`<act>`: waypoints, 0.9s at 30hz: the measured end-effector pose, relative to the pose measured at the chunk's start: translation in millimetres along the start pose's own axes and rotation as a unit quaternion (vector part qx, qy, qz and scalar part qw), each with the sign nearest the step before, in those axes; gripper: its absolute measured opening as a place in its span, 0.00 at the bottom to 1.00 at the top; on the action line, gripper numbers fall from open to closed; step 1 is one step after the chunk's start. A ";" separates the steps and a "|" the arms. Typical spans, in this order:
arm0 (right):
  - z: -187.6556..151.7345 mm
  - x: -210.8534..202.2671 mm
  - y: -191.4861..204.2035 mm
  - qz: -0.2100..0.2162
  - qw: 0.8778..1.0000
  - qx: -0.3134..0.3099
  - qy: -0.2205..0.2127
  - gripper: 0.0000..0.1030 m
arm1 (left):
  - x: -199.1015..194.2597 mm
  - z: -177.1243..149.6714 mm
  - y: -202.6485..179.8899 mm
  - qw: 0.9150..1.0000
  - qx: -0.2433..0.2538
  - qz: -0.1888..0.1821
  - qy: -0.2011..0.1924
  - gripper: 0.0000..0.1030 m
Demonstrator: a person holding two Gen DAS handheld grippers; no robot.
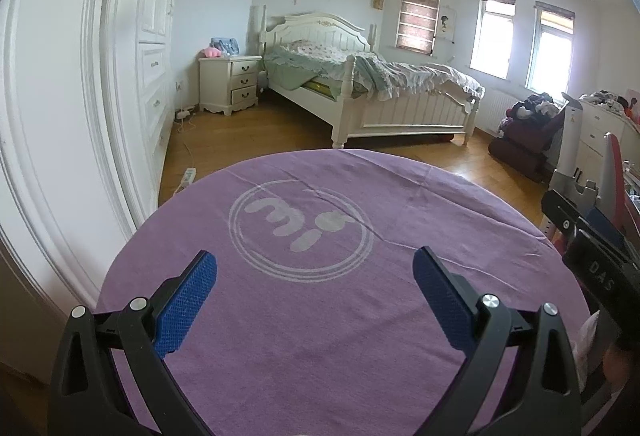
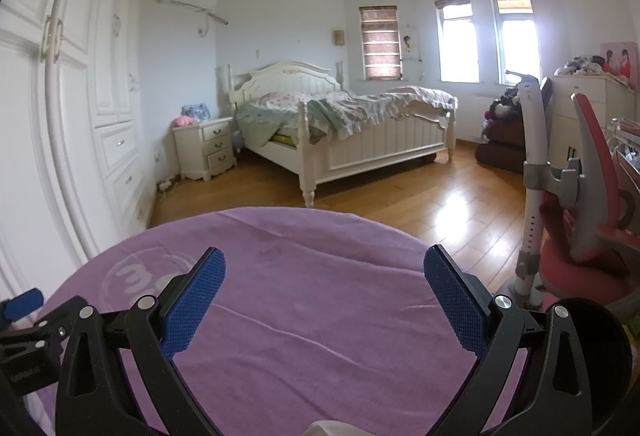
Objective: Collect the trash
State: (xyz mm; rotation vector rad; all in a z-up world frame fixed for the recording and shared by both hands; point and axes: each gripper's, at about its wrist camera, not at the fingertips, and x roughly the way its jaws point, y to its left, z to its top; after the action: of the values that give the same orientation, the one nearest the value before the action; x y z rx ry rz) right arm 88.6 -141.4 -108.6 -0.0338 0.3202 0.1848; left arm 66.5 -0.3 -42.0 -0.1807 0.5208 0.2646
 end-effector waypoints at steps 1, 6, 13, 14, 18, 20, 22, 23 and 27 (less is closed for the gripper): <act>-0.1 0.0 0.0 0.000 1.000 0.000 0.000 0.95 | -0.4 -0.3 -0.6 1.000 0.001 0.001 -0.002 0.95; 0.8 -0.5 -0.2 0.000 1.000 0.006 0.000 0.95 | 0.0 -0.8 -0.8 1.000 -0.001 0.000 -0.001 0.95; 1.3 -2.0 2.6 -0.002 1.000 0.005 -0.002 0.95 | -0.7 -1.0 0.4 1.000 -0.004 0.001 -0.003 0.95; 1.3 -2.5 3.1 -0.002 1.000 0.005 -0.003 0.95 | -0.9 -1.0 0.5 1.000 -0.004 0.001 -0.003 0.95; 1.3 -3.4 3.9 -0.004 1.000 0.005 -0.004 0.95 | -1.8 -1.2 1.1 1.000 -0.003 0.000 -0.006 0.95; 1.6 -3.2 1.9 -0.006 1.000 0.007 -0.005 0.95 | -1.9 -1.4 1.0 1.000 -0.002 0.000 -0.005 0.95; 1.4 -3.5 1.0 -0.007 1.000 0.010 -0.005 0.95 | -2.8 -1.5 1.0 1.000 -0.002 0.000 -0.005 0.95; 1.4 -3.6 0.5 -0.008 1.000 0.012 -0.005 0.95 | -3.0 -1.6 0.8 1.000 -0.003 0.000 -0.006 0.95; 1.8 -3.9 -0.1 -0.009 1.000 0.012 -0.005 0.95 | -2.5 -1.3 1.4 1.000 -0.001 0.000 -0.007 0.95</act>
State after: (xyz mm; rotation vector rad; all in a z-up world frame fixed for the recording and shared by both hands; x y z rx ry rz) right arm 85.5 -142.1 -105.6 -0.0125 0.3114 0.1629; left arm 63.4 0.2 -41.9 -0.1815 0.5071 0.2667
